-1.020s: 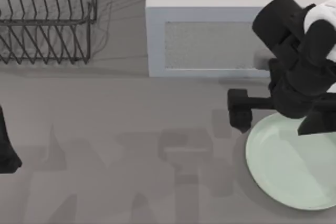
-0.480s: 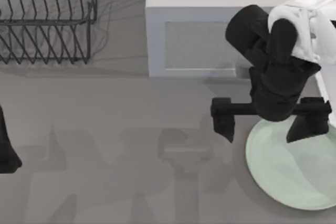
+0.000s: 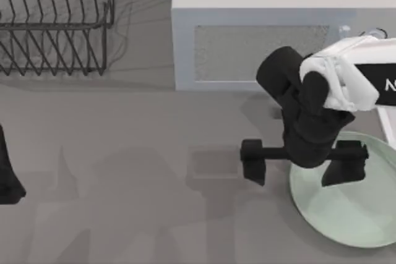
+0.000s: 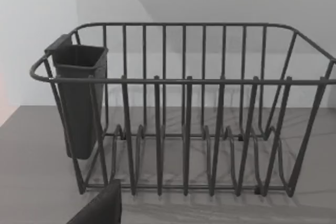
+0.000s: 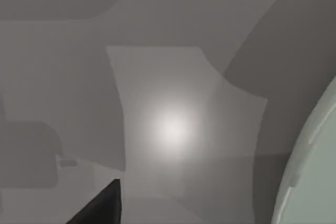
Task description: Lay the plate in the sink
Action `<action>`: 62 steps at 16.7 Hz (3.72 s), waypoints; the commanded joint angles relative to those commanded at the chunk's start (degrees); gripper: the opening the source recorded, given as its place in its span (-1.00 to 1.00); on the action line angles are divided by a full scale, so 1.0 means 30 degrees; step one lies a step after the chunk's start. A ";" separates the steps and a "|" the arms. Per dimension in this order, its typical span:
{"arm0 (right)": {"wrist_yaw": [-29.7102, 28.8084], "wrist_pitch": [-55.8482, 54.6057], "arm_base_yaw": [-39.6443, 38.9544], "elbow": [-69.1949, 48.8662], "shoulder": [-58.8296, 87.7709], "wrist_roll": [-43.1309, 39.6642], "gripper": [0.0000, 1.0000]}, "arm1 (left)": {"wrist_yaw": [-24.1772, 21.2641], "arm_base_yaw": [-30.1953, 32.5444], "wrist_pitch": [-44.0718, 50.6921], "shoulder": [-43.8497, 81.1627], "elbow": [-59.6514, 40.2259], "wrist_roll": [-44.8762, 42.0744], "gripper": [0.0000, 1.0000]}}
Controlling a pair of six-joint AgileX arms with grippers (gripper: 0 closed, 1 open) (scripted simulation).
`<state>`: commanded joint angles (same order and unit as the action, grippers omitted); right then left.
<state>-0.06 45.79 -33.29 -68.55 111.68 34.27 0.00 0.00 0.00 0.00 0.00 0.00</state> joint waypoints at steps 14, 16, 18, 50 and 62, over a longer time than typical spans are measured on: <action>-0.0008 -0.1983 -0.0047 0.1290 0.1051 0.0040 0.10 | 0.0000 0.0000 0.0000 0.0000 0.0000 0.0000 1.00; -0.0008 -0.1983 -0.0047 0.1290 0.1051 0.0040 -0.21 | 0.0000 0.0000 0.0000 0.0000 0.0000 0.0000 1.00; -0.0008 -0.1983 -0.0047 0.1290 0.1051 0.0040 -0.51 | 0.0000 0.0000 0.0000 0.0000 0.0000 0.0000 1.00; -0.0360 1.7664 0.0487 -1.8190 -0.1092 -0.0348 -1.00 | 0.0000 0.0000 0.0000 0.0000 0.0000 0.0000 1.00; -0.1211 1.8210 0.3260 -2.3549 0.0577 -0.2702 -1.00 | 0.0000 0.0000 0.0000 0.0000 0.0000 0.0000 1.00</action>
<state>-3.70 100.42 -23.51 -139.19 113.41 26.16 0.00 0.00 0.00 0.00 0.00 0.00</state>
